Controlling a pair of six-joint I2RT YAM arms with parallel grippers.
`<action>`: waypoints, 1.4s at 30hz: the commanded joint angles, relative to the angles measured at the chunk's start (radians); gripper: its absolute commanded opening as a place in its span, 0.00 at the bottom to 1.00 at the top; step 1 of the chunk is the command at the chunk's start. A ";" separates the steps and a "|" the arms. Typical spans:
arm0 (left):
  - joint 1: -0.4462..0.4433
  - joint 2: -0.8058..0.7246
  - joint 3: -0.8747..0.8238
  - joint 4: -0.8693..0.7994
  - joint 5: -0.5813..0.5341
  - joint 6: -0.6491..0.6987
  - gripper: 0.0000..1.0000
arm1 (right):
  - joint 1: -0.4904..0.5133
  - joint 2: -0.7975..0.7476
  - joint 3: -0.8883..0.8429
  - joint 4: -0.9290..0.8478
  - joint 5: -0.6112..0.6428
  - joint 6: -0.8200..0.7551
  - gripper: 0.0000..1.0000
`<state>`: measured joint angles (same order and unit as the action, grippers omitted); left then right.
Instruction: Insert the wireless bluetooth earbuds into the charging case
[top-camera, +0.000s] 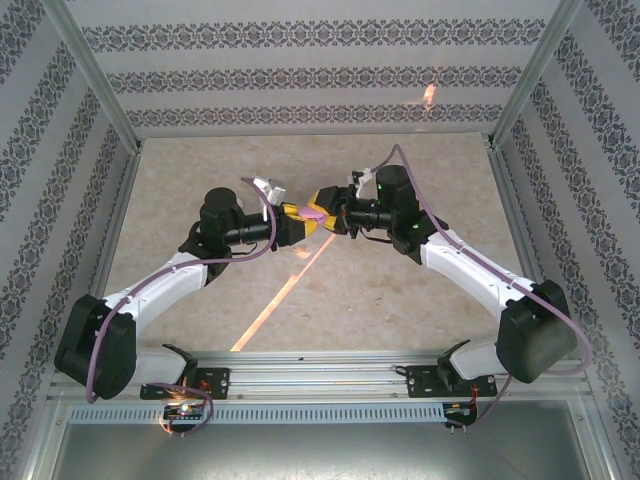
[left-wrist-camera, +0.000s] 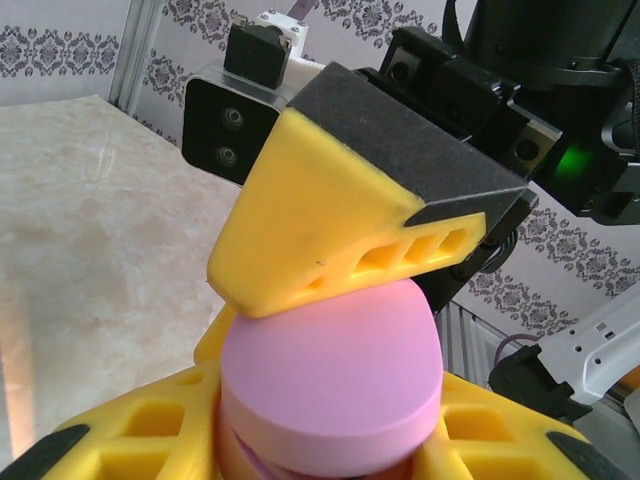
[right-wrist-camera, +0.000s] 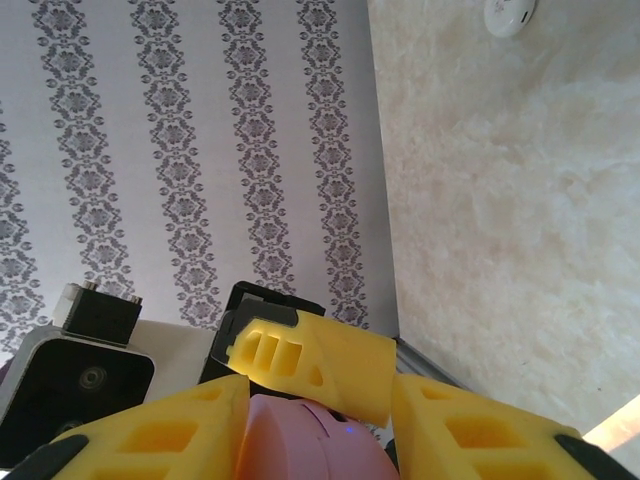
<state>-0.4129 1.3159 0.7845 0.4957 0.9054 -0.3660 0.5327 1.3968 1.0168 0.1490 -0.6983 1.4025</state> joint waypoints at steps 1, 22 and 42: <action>-0.010 -0.003 0.031 -0.056 -0.053 0.045 0.38 | 0.020 0.005 -0.008 0.114 -0.073 0.074 0.33; -0.009 0.037 0.050 0.007 -0.044 0.031 0.54 | -0.052 0.089 -0.025 0.233 -0.110 0.177 0.22; 0.072 -0.320 -0.024 -0.514 -0.412 0.315 0.81 | -0.138 0.251 0.158 -0.270 0.122 -0.428 0.18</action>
<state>-0.3626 1.0340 0.7895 0.1238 0.6231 -0.1040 0.3946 1.5711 1.1206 -0.0452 -0.6533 1.1156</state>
